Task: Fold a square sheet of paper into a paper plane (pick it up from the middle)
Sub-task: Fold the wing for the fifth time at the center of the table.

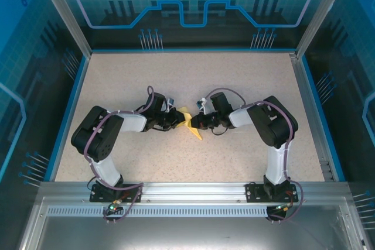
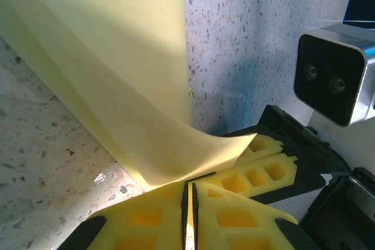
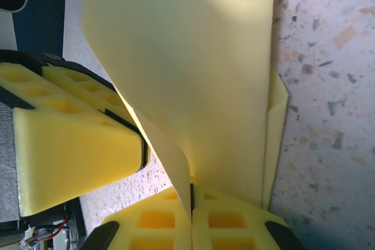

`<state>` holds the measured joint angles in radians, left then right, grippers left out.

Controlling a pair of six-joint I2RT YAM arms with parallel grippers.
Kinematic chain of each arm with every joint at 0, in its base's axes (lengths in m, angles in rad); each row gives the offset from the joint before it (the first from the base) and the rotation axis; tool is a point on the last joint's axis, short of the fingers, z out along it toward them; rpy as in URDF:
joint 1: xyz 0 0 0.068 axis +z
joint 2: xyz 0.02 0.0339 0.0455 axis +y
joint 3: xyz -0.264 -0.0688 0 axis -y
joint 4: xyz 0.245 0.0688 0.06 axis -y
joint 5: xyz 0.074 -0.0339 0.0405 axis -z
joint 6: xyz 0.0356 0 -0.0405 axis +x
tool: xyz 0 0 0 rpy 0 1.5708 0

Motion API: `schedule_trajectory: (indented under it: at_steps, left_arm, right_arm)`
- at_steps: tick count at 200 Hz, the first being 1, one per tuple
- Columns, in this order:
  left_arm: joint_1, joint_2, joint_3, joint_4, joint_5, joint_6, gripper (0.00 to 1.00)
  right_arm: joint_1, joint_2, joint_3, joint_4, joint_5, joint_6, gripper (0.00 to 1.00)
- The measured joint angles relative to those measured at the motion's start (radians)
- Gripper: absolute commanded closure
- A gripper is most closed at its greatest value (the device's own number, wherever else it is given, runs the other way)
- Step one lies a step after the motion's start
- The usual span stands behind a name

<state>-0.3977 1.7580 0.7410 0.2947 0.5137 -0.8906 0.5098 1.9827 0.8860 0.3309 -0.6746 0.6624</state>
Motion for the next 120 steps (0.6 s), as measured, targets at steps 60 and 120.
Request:
schedule_trajectory:
  at_steps: [60, 120]
  left_arm:
    - [0.0, 0.001, -0.003, 0.001, 0.0, 0.0, 0.87]
    - [0.0, 0.021, -0.003, 0.003, -0.004, 0.0, 0.89]
  right_arm:
    - [0.0, 0.0, 0.011, -0.027, -0.003, -0.021, 0.93]
    - [0.0, 0.0, 0.011, -0.028, -0.007, -0.027, 0.92]
